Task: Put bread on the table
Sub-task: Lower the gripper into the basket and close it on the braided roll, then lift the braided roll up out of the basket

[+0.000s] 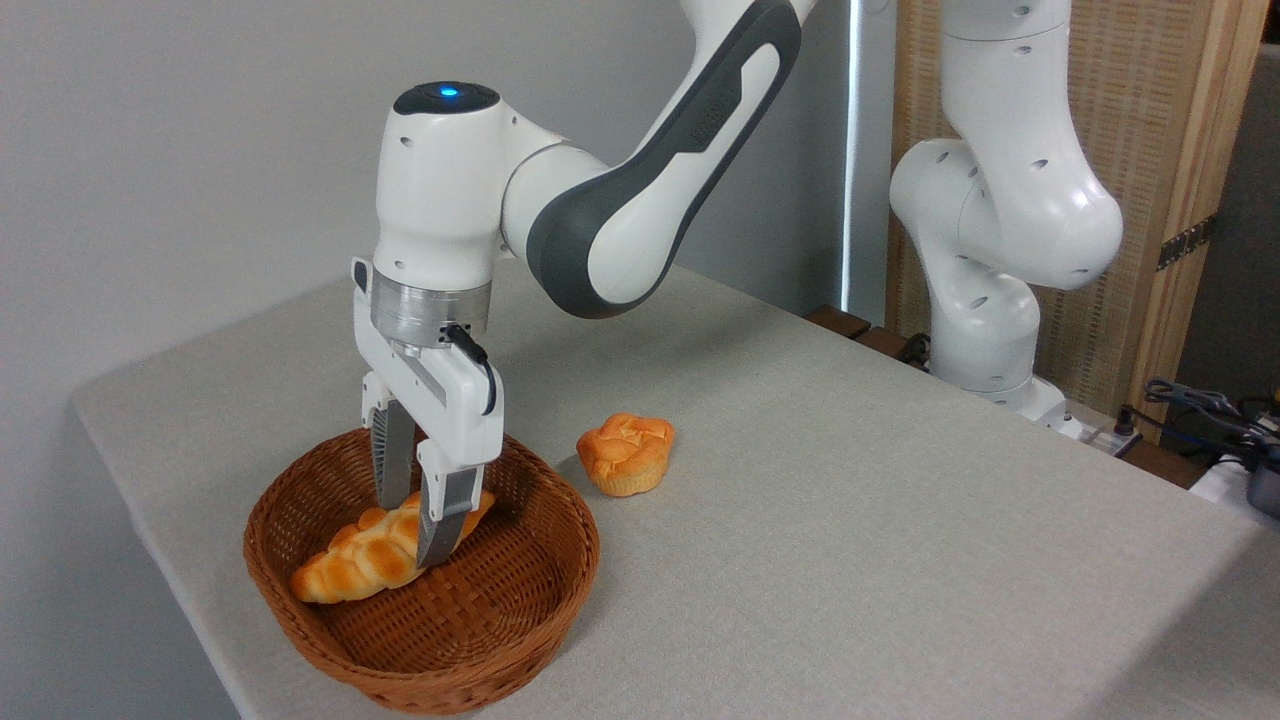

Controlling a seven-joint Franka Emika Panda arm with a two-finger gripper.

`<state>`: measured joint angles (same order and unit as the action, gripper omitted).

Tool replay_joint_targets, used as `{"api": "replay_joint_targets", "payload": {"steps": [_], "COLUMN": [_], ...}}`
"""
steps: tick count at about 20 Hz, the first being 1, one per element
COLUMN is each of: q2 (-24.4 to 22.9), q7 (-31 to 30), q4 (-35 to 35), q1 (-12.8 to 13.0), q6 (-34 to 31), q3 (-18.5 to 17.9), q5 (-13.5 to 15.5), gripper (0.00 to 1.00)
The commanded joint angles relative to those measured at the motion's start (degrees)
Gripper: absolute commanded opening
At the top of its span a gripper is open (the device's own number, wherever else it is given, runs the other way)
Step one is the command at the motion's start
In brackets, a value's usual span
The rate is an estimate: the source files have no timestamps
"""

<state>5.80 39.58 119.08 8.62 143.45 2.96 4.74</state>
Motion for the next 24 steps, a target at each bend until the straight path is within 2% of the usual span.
{"api": "replay_joint_targets", "payload": {"steps": [1,6,10,12,17,21,24], "q2": [0.35,0.35,-0.18,-0.53,-0.7,-1.93,-2.9], "q7": [-0.65,-0.65,-1.0,-0.91,-0.56,-0.56,-0.38], "q4": [-0.08,-0.16,-0.6,-2.61,-9.91,-12.11,-12.12], "q1": [-0.09,-0.09,-0.09,-0.18,-0.18,-0.18,0.0], "q6": [1.75,1.75,1.22,-2.1,-15.46,-20.65,-21.63], "q3": [-0.06,-0.15,-0.67,-0.76,-1.73,-1.99,-2.35], "q5": [0.36,0.36,0.8,2.55,2.73,2.82,3.0], "gripper": [0.54,0.45,0.44,0.43,0.43,0.43,0.43]}}
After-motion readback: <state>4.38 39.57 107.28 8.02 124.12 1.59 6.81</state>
